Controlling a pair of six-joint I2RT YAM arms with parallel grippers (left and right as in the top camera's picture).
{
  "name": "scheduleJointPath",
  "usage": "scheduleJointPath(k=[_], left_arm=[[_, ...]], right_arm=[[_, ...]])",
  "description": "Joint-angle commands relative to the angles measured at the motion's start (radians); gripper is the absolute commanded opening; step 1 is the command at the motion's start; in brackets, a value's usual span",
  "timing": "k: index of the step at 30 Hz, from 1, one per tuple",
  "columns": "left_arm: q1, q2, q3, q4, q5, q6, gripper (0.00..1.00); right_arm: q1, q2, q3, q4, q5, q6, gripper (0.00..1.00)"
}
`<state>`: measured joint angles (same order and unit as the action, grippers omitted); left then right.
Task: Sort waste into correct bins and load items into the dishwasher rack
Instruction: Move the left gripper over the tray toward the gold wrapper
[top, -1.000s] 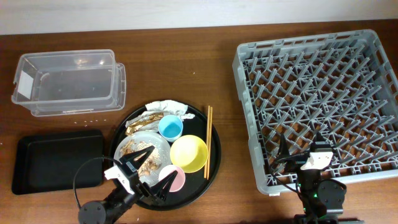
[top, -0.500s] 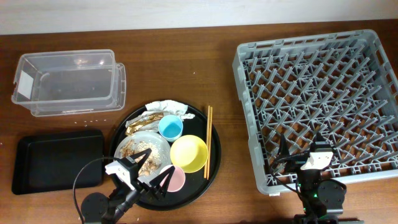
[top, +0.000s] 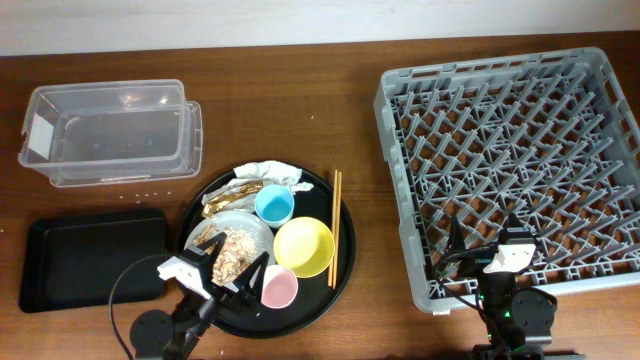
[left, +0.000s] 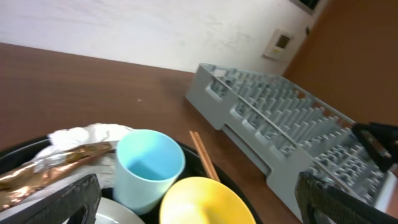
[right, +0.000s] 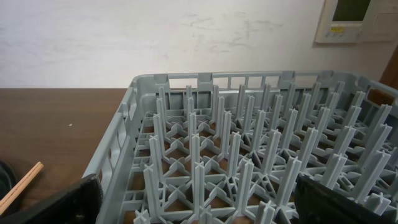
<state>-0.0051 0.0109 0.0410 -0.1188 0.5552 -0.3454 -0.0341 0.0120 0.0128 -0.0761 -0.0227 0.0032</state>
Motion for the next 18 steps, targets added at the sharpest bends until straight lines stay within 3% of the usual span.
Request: scheduleJointPath(k=[1,9,15,18], left_arm=[[0.001,-0.005,0.005,-0.018,-0.074,-0.005,0.99],[0.001,-0.005,0.005,0.012,-0.026,-0.111,0.99],[0.001,-0.005,0.005,0.232,0.080,-0.114,0.99],[0.001,-0.005,0.016,0.264,0.111,-0.114,0.99]], right_arm=[[-0.006,-0.006,-0.007,-0.003,0.009,0.005,0.99],[-0.006,-0.006,-0.007,-0.003,0.009,0.005,0.99],[-0.006,-0.006,-0.007,-0.003,0.009,0.005,0.99],[-0.006,-0.006,-0.007,-0.003,0.009,0.005,0.99]])
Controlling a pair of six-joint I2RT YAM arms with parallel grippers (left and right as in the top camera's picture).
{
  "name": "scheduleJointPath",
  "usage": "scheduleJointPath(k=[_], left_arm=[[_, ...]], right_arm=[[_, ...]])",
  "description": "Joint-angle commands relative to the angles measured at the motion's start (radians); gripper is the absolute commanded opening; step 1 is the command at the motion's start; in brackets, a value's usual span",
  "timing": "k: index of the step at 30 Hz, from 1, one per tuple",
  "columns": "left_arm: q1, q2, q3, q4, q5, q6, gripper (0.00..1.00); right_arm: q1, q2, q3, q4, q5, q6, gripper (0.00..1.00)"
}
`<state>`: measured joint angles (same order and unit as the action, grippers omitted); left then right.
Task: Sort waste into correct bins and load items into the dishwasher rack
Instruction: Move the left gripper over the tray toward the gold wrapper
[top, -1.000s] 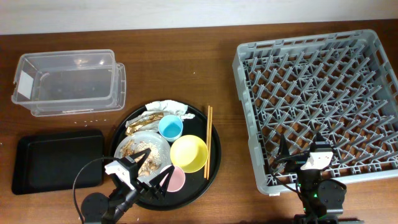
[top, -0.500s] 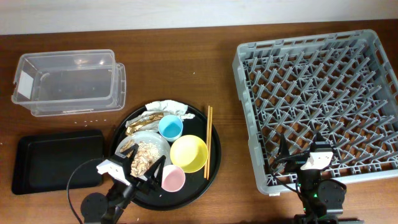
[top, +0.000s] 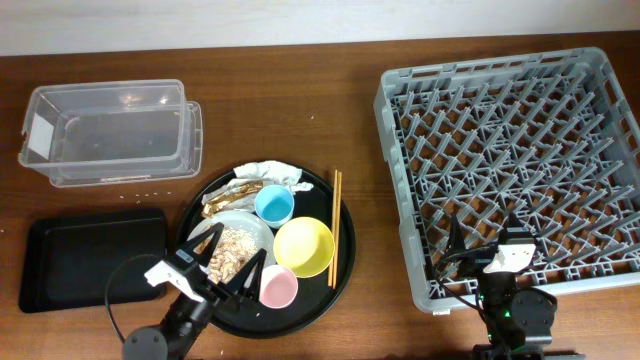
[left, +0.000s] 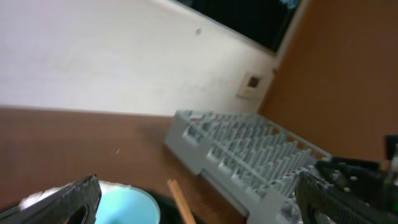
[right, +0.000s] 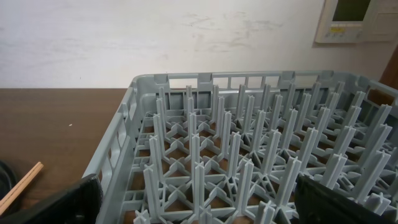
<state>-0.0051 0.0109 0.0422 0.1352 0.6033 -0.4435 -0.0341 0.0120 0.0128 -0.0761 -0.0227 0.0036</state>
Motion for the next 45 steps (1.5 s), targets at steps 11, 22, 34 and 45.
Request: scheduleJointPath(k=[11,22,34,45], left_arm=[[0.002,0.031,0.167,-0.117,-0.008,0.100,0.99],[0.002,0.415,0.580,-0.684,-0.346,0.214,0.99],[0.002,0.814,0.761,-0.802,-0.053,0.214,0.99],[0.002,0.992,1.051,-1.147,-0.492,0.214,0.99]], right_arm=[[-0.006,-0.006,-0.007,-0.003,0.009,0.005,0.99],[-0.006,-0.006,-0.007,-0.003,0.009,0.005,0.99],[-0.006,-0.006,-0.007,-0.003,0.009,0.005,0.99],[-0.006,-0.006,-0.007,-0.003,0.009,0.005,0.99]])
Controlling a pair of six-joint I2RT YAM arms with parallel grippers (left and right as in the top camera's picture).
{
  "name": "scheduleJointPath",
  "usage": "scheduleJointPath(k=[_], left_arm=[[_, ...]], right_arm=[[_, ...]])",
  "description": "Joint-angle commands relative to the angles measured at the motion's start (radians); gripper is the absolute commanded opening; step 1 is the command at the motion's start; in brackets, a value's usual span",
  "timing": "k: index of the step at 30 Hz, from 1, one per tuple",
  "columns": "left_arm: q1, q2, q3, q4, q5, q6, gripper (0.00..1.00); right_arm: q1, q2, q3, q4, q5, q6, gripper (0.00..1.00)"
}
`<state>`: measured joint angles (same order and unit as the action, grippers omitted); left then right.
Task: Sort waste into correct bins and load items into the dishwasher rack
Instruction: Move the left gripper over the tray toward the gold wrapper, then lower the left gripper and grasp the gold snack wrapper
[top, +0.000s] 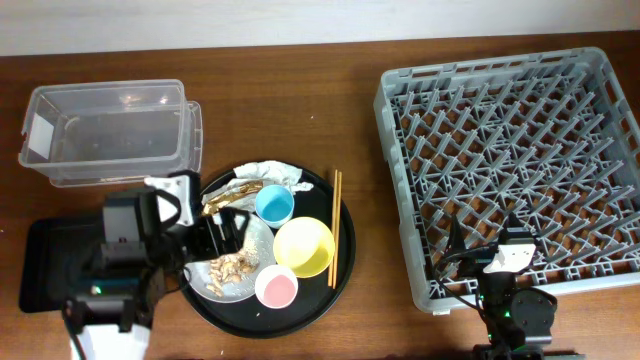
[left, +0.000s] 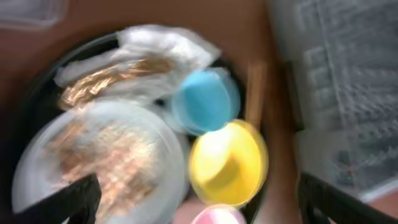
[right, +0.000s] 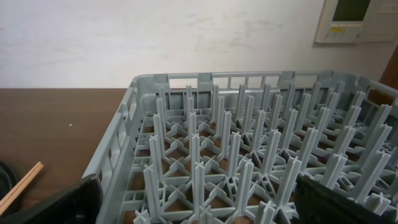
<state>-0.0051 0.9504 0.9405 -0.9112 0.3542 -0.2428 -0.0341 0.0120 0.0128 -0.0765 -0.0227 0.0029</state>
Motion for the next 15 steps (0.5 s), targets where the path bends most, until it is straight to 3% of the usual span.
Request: scheduleJointPath(k=[1,15], left_arm=[[0.002,0.075,0.203,-0.150,-0.285,0.013,0.99],[0.002,0.093,0.240,-0.172,-0.291,0.013,0.99]], right_arm=[[-0.006,-0.006,-0.007,-0.003,0.009,0.005,0.99],[-0.006,-0.006,-0.007,-0.003,0.009,0.005,0.99]])
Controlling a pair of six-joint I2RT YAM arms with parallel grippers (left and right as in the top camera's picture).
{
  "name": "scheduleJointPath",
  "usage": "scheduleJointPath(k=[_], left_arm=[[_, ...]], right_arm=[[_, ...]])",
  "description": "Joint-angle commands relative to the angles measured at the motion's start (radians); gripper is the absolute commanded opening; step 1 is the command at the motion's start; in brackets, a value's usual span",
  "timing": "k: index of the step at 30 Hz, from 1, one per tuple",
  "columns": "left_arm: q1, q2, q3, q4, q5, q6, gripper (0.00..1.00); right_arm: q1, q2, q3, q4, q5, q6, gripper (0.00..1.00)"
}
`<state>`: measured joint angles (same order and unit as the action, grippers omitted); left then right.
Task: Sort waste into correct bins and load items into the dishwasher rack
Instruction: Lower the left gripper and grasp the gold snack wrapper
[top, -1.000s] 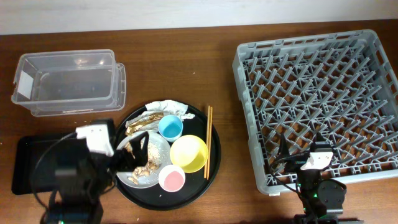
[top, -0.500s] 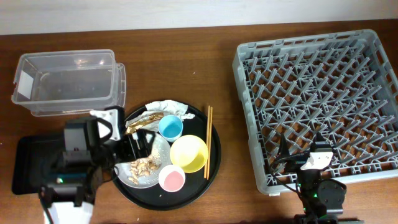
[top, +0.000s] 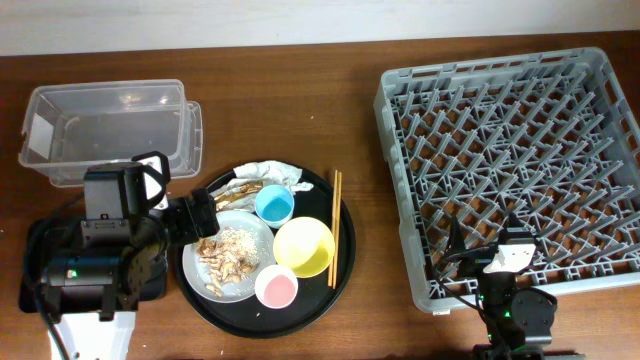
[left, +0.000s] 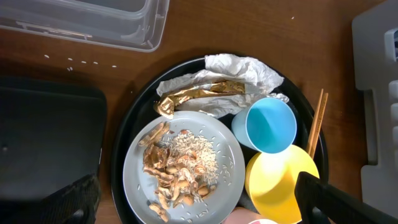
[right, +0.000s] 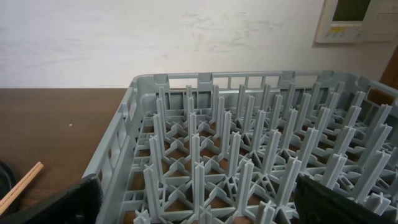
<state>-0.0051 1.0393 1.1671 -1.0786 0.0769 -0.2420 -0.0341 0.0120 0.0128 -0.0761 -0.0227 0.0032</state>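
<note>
A round black tray (top: 345, 250) holds a grey plate (top: 255, 268) of food scraps, a blue cup (top: 273, 204), a yellow bowl (top: 303, 246), a pink cup (top: 277, 288), a gold wrapper (top: 232, 193), a white tissue (top: 272, 172) and chopsticks (top: 335, 225). My left gripper (top: 198, 214) hangs open above the tray's left side, holding nothing. Its wrist view looks straight down on the plate (left: 137, 180), blue cup (left: 272, 126) and wrapper (left: 196, 96). My right gripper (top: 483, 250) rests open at the grey dishwasher rack (top: 510, 150)'s front edge, facing the rack (right: 249, 155).
A clear plastic bin (top: 110, 130) stands at the back left. A black bin (top: 40, 290) lies in front of it, partly under my left arm. Bare wood separates the tray and the rack.
My left gripper has shifted slightly left and back over the tray's left edge, uncovering the plate in the overhead view. Its wrist view is now sharp and takes in the bins. The right arm is unchanged.
My left gripper sat low at the table's front edge, looking level across the tray toward the rack. Then its view tilted upward. Later it stood raised over the tray's left part, looking down, and it stays there open. The right arm never moved.
</note>
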Motion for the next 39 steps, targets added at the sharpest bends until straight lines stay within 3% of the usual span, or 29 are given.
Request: scheduleJointPath(k=[1,10,27,39], left_arm=[[0.002,0.004,0.014,-0.005,-0.014,0.012,0.99],[0.002,0.016,0.014,0.007,-0.060,0.013,0.99],[0.002,0.200,0.014,0.060,-0.066,0.012,0.99],[0.002,0.208,0.013,0.072,-0.108,0.012,0.99]], right_arm=[[-0.006,-0.006,-0.007,-0.003,0.009,0.005,0.99],[-0.006,-0.006,-0.007,-0.003,0.009,0.005,0.99],[-0.006,-0.006,-0.007,-0.003,0.009,0.005,0.99],[-0.006,-0.006,-0.007,-0.003,0.009,0.005,0.98]])
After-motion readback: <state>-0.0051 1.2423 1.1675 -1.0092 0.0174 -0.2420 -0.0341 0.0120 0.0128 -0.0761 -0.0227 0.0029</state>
